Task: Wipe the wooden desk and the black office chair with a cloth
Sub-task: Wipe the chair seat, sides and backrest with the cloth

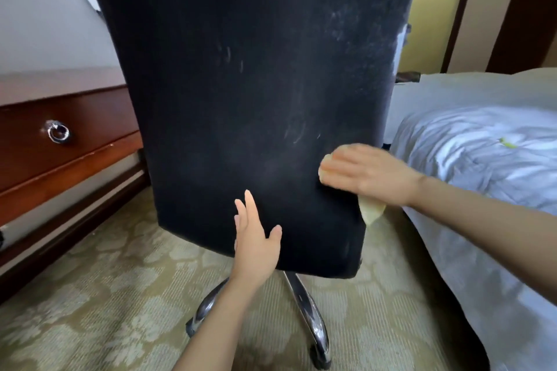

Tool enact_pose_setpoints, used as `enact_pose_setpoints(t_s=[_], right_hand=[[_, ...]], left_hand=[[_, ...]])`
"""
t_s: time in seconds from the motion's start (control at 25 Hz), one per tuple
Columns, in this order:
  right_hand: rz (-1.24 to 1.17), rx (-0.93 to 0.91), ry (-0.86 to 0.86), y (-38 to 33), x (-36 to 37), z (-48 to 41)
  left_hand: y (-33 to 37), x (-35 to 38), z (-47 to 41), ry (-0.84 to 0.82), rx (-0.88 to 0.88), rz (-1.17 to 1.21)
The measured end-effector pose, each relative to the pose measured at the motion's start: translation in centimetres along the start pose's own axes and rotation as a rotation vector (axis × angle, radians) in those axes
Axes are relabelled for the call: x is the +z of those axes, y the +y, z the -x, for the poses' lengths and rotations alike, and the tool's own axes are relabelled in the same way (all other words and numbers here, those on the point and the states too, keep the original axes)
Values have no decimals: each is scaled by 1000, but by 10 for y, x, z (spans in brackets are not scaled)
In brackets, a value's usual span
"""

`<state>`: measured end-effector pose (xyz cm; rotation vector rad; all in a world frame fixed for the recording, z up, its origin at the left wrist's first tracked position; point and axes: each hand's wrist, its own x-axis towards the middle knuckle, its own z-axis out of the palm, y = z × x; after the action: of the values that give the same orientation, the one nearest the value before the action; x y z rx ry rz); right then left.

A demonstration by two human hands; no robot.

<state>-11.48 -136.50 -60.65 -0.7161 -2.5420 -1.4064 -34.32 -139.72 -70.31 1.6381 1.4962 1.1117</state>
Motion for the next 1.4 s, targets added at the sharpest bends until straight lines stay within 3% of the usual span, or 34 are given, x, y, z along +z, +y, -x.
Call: enact_pose_setpoints(t_s=[0.16,0.32,0.6,0.8,1.04,1.2,1.4], right_hand=[[30,171,37,55,-44,-48],[-64,357,136,52,-40,-92],[-54,-82,-255,-36,36,-63],[-27,-297,-224,-27,47,-42],[21,-300,-200,71,-28,-122],[1,-267,-246,141,-90,-200],[-92,-187,-278,179,-141,-278]], left_hand=[[31,-14,4,15,105,20],[35,-17,-5,39,95,104],[17,-13,-43,177,65,57],[33,-30,-63,177,8,143],[118,-97,-62,54,-241,175],[193,-162,-49,-46,-283,82],[255,-258,-36,-100,-284,-41]])
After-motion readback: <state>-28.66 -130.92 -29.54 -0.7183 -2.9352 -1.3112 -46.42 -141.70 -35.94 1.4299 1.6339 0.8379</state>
